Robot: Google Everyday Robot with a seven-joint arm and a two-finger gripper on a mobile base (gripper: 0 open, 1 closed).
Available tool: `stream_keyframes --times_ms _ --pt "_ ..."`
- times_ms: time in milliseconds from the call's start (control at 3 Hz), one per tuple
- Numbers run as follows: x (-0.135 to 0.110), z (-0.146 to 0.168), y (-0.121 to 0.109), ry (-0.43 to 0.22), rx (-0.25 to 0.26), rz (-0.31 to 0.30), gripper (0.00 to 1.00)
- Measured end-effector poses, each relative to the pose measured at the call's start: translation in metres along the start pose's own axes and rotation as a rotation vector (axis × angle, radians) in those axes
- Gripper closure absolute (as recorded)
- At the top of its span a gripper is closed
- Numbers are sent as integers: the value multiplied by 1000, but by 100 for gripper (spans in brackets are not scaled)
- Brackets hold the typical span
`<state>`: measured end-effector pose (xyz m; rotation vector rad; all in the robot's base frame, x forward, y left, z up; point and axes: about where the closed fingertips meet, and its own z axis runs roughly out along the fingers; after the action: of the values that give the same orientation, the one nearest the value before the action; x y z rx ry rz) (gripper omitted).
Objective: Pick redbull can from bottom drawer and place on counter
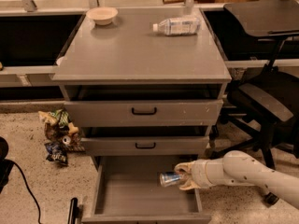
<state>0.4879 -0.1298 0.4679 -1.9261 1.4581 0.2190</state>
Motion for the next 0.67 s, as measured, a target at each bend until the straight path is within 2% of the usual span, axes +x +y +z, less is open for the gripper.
stream_keyframes --times_ms 333,667 --pt "-39 -42 -21 -44 7 -68 100" --pt "-81 -104 -56 -28 25 -174 100"
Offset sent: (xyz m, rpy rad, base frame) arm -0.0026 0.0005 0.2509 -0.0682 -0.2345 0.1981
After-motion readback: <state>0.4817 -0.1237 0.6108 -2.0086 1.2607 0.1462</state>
